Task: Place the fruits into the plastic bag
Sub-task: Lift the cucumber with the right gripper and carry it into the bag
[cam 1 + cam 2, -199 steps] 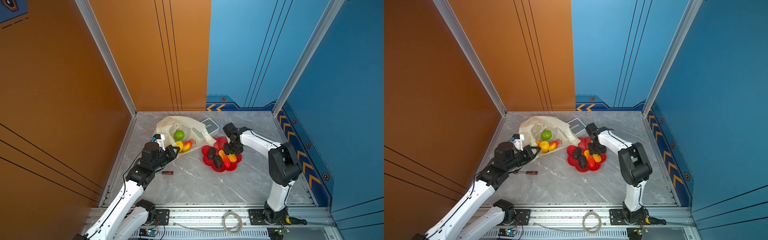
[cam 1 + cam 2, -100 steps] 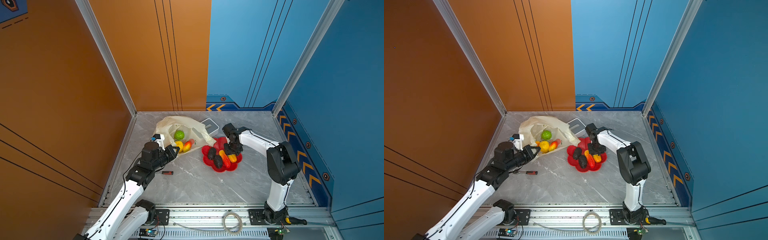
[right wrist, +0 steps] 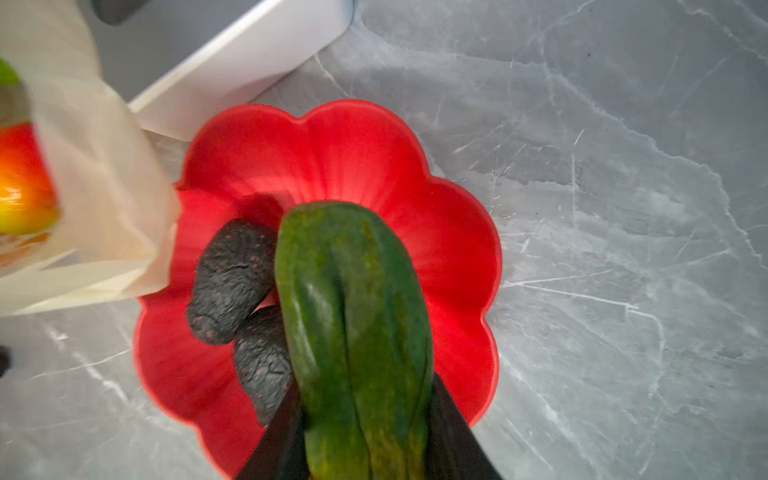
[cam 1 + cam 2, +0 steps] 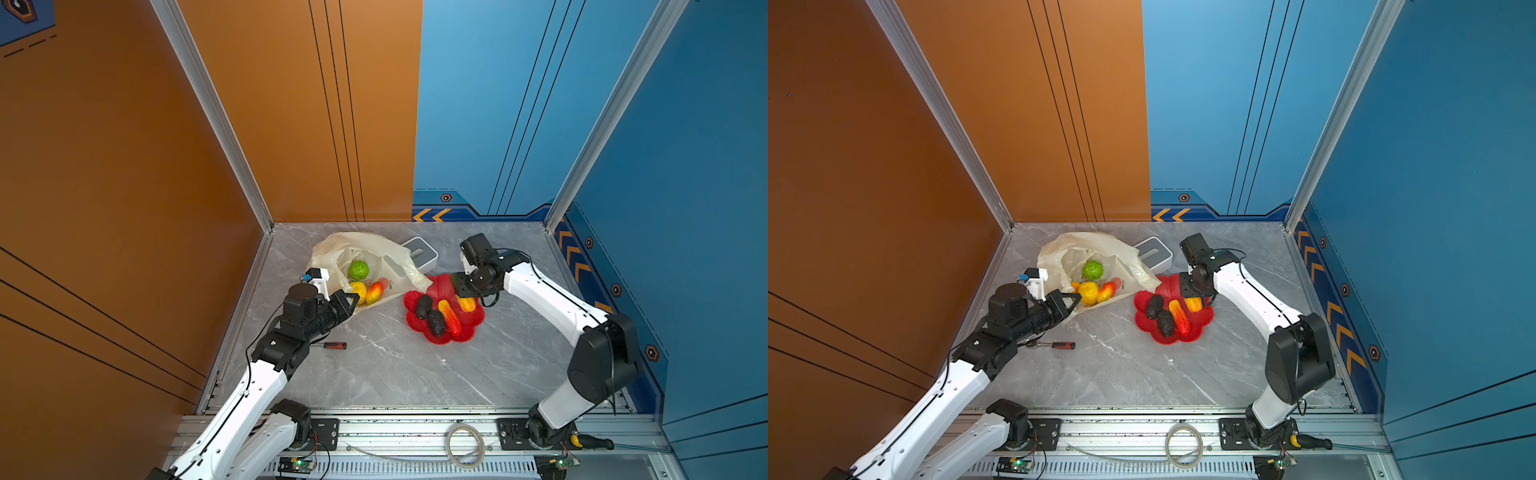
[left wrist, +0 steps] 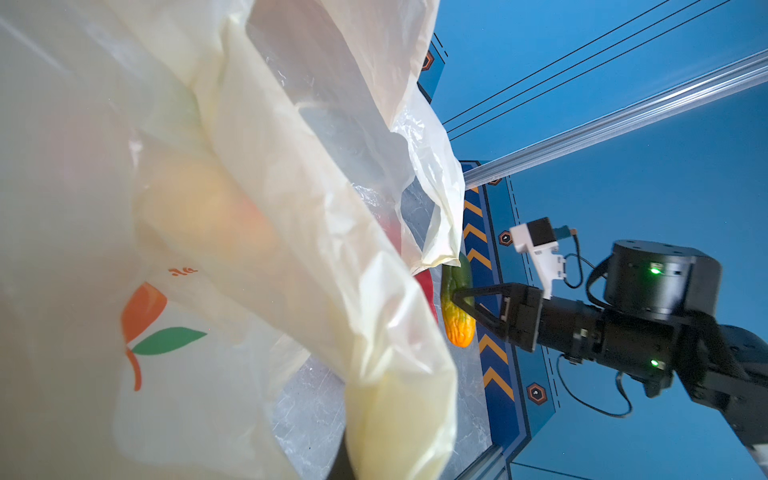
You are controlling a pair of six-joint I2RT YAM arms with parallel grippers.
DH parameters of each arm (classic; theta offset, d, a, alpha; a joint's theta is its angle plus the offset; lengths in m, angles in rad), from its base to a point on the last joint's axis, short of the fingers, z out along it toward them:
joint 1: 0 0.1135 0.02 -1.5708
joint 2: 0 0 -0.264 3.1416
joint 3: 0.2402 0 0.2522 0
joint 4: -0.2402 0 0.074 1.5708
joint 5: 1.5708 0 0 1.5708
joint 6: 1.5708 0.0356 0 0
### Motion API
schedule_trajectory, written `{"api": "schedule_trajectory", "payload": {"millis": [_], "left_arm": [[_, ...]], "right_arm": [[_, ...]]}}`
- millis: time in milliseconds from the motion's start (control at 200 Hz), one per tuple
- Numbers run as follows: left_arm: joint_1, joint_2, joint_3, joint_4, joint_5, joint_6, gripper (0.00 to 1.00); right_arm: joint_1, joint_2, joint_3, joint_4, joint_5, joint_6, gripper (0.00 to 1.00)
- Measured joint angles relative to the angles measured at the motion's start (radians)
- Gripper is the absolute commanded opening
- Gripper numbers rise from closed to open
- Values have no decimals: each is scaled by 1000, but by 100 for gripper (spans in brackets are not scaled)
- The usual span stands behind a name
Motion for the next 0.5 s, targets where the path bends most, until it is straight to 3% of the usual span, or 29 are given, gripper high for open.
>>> {"api": "schedule_trajectory", "payload": {"millis": [275, 501], "left_arm": [[0, 0, 0, 0, 3, 0, 0], [-3, 0, 0, 2, 3, 0, 0]], "right_arm": [[-4, -217, -68, 60, -306, 120, 28], [118, -244, -89, 208, -491, 257, 28]]}}
